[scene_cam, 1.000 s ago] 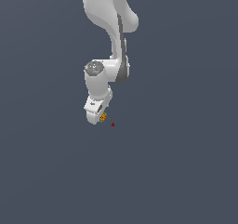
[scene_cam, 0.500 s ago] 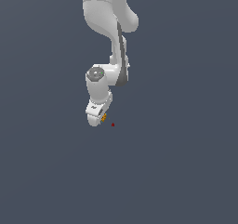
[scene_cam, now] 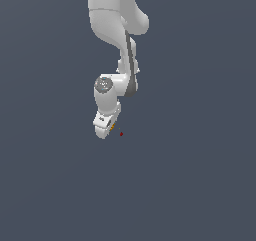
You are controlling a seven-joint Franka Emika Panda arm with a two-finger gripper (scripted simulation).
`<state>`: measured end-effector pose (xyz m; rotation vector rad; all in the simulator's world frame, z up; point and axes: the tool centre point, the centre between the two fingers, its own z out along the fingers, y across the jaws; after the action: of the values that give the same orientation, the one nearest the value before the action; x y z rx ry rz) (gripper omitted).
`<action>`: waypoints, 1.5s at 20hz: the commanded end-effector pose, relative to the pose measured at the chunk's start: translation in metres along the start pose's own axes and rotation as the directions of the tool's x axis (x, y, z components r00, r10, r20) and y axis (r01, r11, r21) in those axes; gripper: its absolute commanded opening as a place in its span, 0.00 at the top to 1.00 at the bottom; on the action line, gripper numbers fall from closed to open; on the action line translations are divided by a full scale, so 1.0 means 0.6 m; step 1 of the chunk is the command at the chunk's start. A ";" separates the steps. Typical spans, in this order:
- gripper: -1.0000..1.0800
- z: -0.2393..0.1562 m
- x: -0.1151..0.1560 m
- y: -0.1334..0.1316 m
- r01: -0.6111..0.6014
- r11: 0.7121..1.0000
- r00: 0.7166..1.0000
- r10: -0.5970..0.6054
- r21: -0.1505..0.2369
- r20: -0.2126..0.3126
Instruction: Pick up the object and move it to a goal position.
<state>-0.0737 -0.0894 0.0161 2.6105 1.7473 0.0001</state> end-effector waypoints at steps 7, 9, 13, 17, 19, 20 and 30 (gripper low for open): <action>1.00 0.002 0.000 0.000 0.000 1.000 1.000 0.000 0.000 0.000; 1.00 0.000 0.000 0.001 0.000 1.000 1.000 0.000 -0.001 0.000; 1.00 -0.008 -0.004 0.004 0.000 1.000 1.000 0.000 -0.001 0.000; 1.00 -0.032 -0.014 0.012 0.000 1.000 1.000 0.000 -0.001 0.000; 1.00 -0.049 -0.022 0.018 0.001 1.000 1.000 -0.001 -0.001 0.000; 1.00 -0.059 -0.026 0.022 0.001 1.000 1.000 -0.001 -0.001 0.000; 1.00 -0.201 -0.089 0.075 0.002 1.000 1.000 -0.002 0.000 -0.002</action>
<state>-0.0550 -0.1475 0.1210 2.6103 1.7496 0.0013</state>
